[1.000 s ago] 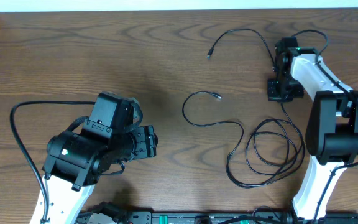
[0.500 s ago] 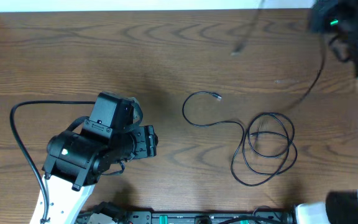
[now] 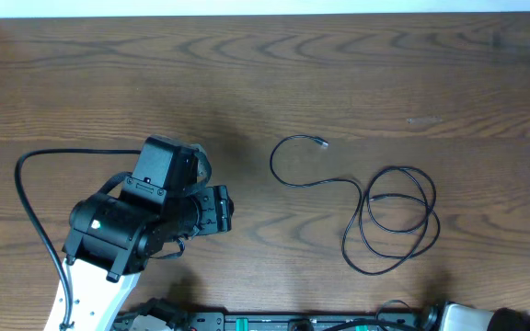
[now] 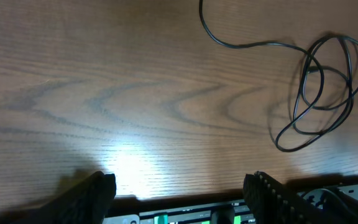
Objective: Untangle cables
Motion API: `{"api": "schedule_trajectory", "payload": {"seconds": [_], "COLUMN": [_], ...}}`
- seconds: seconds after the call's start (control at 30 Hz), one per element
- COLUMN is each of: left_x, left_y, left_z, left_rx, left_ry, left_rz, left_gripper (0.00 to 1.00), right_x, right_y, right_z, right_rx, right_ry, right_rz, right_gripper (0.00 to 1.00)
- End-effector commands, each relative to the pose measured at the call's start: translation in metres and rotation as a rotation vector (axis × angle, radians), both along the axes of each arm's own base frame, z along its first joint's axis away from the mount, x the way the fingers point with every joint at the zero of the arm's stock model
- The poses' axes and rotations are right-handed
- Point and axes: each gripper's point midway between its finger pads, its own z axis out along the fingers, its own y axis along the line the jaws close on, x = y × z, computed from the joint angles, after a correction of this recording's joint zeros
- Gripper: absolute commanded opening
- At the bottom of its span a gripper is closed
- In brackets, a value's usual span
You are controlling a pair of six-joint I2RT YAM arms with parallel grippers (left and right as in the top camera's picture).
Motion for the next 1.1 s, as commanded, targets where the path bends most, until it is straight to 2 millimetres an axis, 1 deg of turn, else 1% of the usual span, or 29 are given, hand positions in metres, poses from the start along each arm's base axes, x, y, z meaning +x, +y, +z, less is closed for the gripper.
{"api": "schedule_trajectory", "payload": {"seconds": [0.0,0.1,0.2,0.3,0.4,0.47,0.53,0.6,0.7,0.8,0.87,0.93,1.07], "left_x": [0.000,-0.001,-0.002,-0.002,-0.002,-0.002,-0.002,-0.002,-0.002,-0.002,-0.001,-0.001,-0.001], "left_y": [0.002,0.003,0.003,0.003,0.003,0.003,0.003,0.003,0.003,0.003,0.003,0.003,0.002], "left_z": [0.004,0.003,0.003,0.003,0.003,0.003,0.003,0.003,0.003,0.003,0.002,0.002,0.001], "left_rx": [0.013,0.015,0.016,0.016,0.016,0.016,0.016,0.016,0.016,0.017,0.017,0.017,0.016], "left_ry": [-0.015,-0.009,-0.006,-0.007,-0.006,-0.007,-0.006,-0.006,-0.006,-0.005,-0.003,-0.002,0.003], "left_rz": [-0.007,-0.007,-0.007,-0.007,-0.007,-0.007,-0.007,-0.007,-0.007,-0.007,-0.007,-0.007,-0.008], "left_gripper": [0.72,0.72,0.72,0.72,0.72,0.72,0.72,0.72,0.72,0.72,0.72,0.72,0.72], "right_x": [0.011,0.025,0.046,0.061,0.077,0.085,0.089,0.087,0.076,0.061,0.048,0.035,0.020], "right_y": [-0.033,-0.050,-0.067,-0.090,-0.109,-0.119,-0.131,-0.143,-0.162,-0.181,-0.195,-0.207,-0.219], "right_z": [-0.018,-0.034,-0.055,-0.082,-0.104,-0.113,-0.118,-0.117,-0.106,-0.093,-0.091,-0.098,-0.122], "right_rx": [0.026,0.083,0.169,0.301,0.397,0.435,0.451,0.454,0.457,0.472,0.479,0.499,0.558], "right_ry": [0.038,0.044,0.041,0.032,0.023,0.014,0.001,-0.020,-0.076,-0.144,-0.163,-0.153,-0.102], "right_rz": [-0.076,-0.093,-0.073,-0.076,-0.012,0.043,0.078,0.096,0.094,0.096,0.070,0.030,-0.043], "right_gripper": [0.01,0.01,0.01,0.01,0.01,0.01,0.01,0.01,0.01,0.01,0.01,0.02,0.01]}}
